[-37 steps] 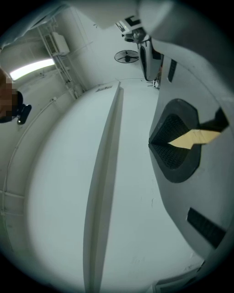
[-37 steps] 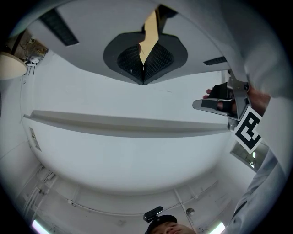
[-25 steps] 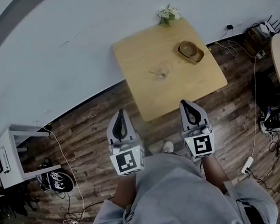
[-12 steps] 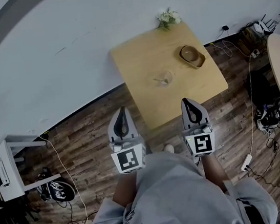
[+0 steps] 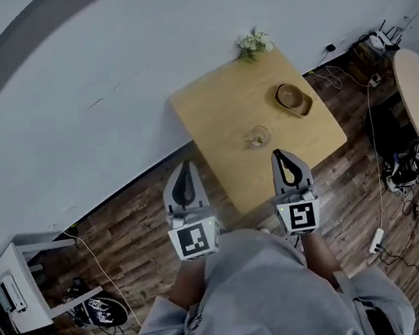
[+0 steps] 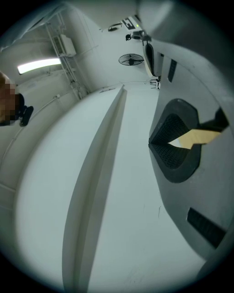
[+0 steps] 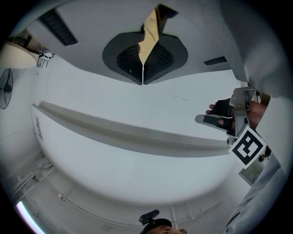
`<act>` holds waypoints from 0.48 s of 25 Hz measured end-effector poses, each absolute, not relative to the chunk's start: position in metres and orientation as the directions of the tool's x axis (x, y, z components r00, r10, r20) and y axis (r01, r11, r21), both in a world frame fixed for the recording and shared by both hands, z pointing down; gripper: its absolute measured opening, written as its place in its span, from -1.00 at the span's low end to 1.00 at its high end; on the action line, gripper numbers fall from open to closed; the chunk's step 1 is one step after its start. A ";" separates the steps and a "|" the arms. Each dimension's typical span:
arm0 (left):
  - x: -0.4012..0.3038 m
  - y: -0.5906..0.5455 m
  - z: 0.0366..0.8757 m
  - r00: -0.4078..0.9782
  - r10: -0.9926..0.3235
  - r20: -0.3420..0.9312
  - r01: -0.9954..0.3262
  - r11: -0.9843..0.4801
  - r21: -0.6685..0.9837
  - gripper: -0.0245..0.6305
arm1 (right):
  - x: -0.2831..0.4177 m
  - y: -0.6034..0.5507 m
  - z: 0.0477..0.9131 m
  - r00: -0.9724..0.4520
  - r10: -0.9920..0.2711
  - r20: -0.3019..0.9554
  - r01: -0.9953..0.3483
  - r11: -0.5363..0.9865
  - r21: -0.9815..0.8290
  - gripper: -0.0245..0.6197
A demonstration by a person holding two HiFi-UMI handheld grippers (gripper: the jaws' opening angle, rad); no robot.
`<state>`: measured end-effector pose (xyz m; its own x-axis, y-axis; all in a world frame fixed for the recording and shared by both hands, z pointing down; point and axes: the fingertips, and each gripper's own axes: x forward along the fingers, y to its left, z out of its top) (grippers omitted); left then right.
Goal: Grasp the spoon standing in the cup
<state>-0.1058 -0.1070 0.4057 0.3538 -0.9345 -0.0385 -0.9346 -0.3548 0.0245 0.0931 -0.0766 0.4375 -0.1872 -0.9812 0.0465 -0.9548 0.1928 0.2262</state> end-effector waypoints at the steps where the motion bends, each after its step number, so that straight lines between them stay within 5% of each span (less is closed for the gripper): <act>1: -0.108 -0.112 0.407 0.364 -0.931 -0.039 -0.931 -0.365 0.027 -0.92 | 0.092 -0.080 0.439 -0.180 -0.983 0.049 -0.957 0.186 0.221 -0.92; 12: -0.114 -0.147 0.411 0.426 -0.905 -0.012 -0.904 -0.426 0.031 -0.92 | 0.085 -0.110 0.446 -0.151 -0.985 0.087 -0.941 0.170 0.292 -0.76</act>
<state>-0.1137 -0.1467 0.4110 0.4257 -0.9048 -0.0120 -0.9042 -0.4259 0.0313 0.0854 -0.1097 0.4456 -0.1507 -0.9848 0.0866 -0.9413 0.1697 0.2917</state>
